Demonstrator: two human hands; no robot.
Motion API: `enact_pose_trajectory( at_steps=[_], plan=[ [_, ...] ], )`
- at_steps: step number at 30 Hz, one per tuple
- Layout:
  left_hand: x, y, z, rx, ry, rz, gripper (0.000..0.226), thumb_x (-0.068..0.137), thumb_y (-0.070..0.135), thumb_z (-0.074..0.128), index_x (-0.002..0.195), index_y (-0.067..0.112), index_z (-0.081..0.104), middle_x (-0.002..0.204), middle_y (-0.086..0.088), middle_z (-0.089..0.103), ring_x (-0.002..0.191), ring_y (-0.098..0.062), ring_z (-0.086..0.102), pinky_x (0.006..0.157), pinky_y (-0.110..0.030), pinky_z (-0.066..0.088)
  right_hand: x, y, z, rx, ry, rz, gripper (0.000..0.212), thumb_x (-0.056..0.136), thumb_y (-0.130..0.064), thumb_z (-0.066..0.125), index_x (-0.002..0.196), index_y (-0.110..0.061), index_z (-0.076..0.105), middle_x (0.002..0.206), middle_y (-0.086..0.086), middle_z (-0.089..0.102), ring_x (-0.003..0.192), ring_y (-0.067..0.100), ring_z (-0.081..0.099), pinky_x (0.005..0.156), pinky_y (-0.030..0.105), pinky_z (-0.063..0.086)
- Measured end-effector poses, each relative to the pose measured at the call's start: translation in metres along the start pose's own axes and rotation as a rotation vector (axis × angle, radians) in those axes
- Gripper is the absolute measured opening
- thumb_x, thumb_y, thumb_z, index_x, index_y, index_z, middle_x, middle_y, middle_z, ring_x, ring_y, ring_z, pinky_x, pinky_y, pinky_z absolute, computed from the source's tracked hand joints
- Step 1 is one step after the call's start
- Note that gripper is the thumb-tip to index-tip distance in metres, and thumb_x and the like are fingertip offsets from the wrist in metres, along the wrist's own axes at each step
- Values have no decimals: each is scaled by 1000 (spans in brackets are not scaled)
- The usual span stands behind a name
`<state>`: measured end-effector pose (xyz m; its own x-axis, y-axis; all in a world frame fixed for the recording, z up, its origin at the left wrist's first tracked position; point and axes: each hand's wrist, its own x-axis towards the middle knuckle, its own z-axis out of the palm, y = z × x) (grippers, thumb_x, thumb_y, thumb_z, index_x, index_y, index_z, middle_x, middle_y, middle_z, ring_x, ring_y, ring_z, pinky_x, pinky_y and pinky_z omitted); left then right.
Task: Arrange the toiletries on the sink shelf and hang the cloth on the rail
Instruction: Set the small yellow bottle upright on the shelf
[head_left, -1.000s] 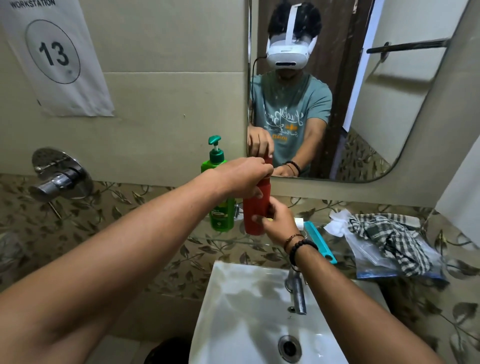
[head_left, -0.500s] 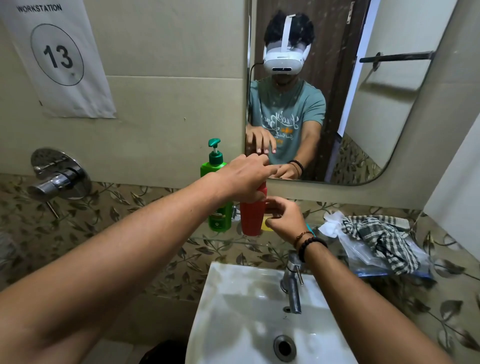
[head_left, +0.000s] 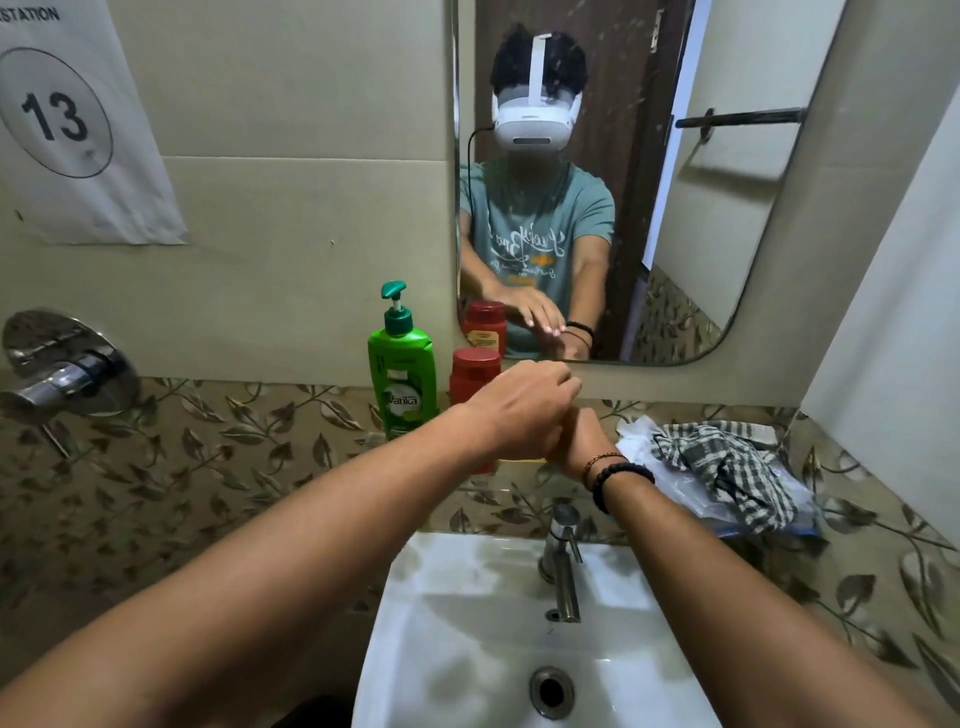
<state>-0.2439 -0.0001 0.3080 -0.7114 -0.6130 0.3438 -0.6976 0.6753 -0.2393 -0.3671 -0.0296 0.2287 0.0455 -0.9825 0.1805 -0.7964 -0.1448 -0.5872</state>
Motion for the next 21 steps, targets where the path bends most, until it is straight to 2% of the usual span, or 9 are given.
enact_pose_trajectory(
  at_steps=[2, 4, 5, 7, 8, 9, 15, 19, 21],
  plan=[
    [0, 3, 10, -29, -25, -15, 29, 78, 20, 66, 105, 10, 61, 102, -10, 62, 88, -26, 59, 77, -37, 50, 1, 11, 6, -47, -55, 27, 13, 84, -2, 62, 96, -5, 58, 86, -2, 48, 86, 17, 44, 74, 29, 40],
    [1, 3, 16, -48, -32, -24, 30, 77, 21, 68, 105, 11, 61, 101, -9, 62, 87, -25, 59, 76, -35, 50, 1, 19, 9, -92, -80, 66, 41, 86, -13, 66, 123, -4, 52, 100, 3, 48, 91, 15, 44, 79, 31, 42],
    [1, 3, 17, -52, -35, -28, 30, 77, 21, 69, 105, 11, 62, 100, -9, 62, 86, -24, 59, 75, -35, 50, 0, 19, 9, -82, -82, 75, 41, 85, -16, 66, 123, -6, 53, 101, 4, 52, 91, 15, 46, 80, 31, 45],
    [0, 1, 18, -49, -36, -31, 32, 76, 23, 71, 105, 11, 62, 100, -8, 62, 86, -24, 59, 74, -34, 49, -2, 15, 9, -104, -86, 60, 13, 83, -16, 65, 96, -15, 61, 91, 2, 61, 84, 18, 53, 67, 27, 47],
    [0, 0, 19, -48, -40, -29, 34, 76, 24, 72, 105, 11, 62, 100, -8, 62, 86, -24, 59, 74, -34, 49, -3, 14, 9, -124, -86, 43, 10, 82, -16, 63, 78, -22, 56, 77, -2, 59, 75, 22, 55, 55, 24, 42],
    [0, 0, 18, -46, -45, -29, 35, 76, 25, 74, 105, 11, 62, 101, -8, 62, 86, -23, 59, 74, -34, 48, -3, 12, 9, -136, -86, 34, 19, 80, -17, 63, 69, -24, 50, 68, -5, 54, 68, 25, 55, 48, 23, 36],
    [-7, -1, 18, -61, -115, -59, 44, 76, 16, 78, 117, 10, 61, 108, -7, 63, 93, -22, 60, 81, -34, 53, -4, 2, 12, -93, -86, 41, 22, 68, -26, 74, 82, -23, 57, 69, -9, 55, 69, 16, 63, 44, 19, 35],
    [-9, -3, 17, -156, -215, -103, 70, 71, -3, 79, 135, 6, 51, 125, -11, 56, 109, -26, 58, 88, -35, 55, -7, 6, 11, -10, -74, 174, 56, 56, -31, 90, 99, -17, 57, 89, -1, 62, 84, 22, 60, 62, 30, 45],
    [-10, -3, 19, -177, -226, -122, 73, 72, -8, 75, 138, 6, 48, 128, -13, 54, 113, -27, 57, 88, -35, 54, -9, 8, 12, 12, -65, 217, 62, 56, -30, 91, 103, -16, 53, 96, 1, 62, 88, 24, 59, 67, 34, 48]
  ],
)
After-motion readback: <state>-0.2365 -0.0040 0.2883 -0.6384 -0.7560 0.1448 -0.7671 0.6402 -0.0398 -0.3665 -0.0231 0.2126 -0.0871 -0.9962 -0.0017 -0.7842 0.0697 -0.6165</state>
